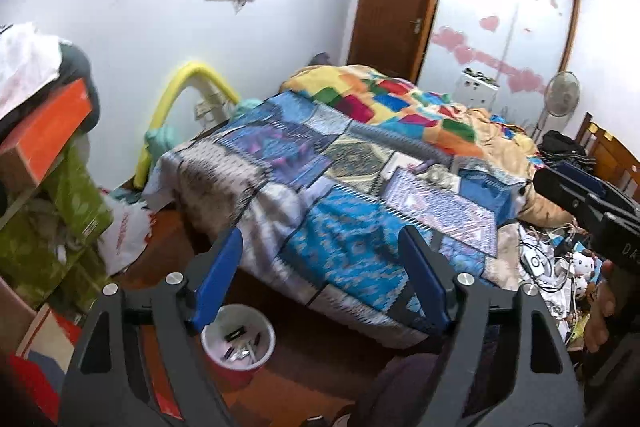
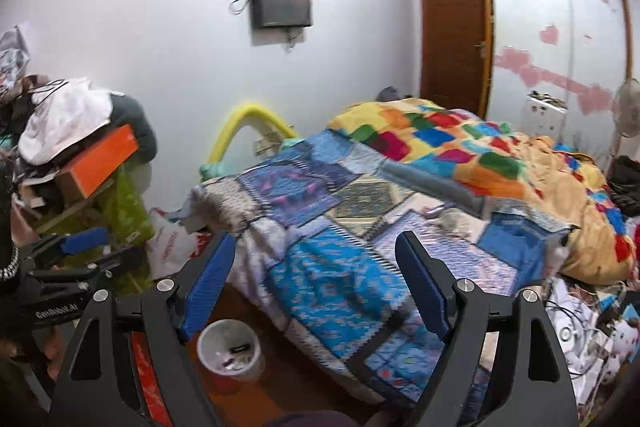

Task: Collect trash
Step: 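Move both open tools back over the bed items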

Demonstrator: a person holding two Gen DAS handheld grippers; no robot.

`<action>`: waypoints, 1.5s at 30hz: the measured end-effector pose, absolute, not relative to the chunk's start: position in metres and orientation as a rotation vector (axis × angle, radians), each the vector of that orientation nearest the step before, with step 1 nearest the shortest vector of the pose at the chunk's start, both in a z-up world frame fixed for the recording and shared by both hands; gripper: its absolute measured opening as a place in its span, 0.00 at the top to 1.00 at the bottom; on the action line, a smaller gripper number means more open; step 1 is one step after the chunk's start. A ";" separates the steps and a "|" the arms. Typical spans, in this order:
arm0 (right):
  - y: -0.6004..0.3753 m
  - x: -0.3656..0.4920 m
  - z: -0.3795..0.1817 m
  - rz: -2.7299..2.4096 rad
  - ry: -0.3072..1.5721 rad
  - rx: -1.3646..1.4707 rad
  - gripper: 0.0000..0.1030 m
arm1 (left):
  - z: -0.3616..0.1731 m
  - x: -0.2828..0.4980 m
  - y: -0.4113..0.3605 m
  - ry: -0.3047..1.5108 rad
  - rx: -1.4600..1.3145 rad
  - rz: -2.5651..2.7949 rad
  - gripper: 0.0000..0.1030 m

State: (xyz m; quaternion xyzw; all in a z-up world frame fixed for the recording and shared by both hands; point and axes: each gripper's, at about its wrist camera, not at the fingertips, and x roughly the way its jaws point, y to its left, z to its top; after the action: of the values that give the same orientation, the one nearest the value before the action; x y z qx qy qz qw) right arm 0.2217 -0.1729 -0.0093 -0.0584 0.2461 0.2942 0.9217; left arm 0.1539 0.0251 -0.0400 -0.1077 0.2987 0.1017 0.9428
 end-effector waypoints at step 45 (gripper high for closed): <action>-0.279 0.518 -0.164 0.347 0.930 0.033 0.22 | -0.194 0.492 -0.068 0.899 -0.194 -0.049 0.23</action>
State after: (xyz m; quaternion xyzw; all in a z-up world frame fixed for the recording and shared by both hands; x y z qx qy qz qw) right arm 0.5181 -0.2788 -0.1642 0.0160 0.4463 0.1666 0.8791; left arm 0.4918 -0.0679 -0.1941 -0.0938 0.4336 -0.0234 0.8959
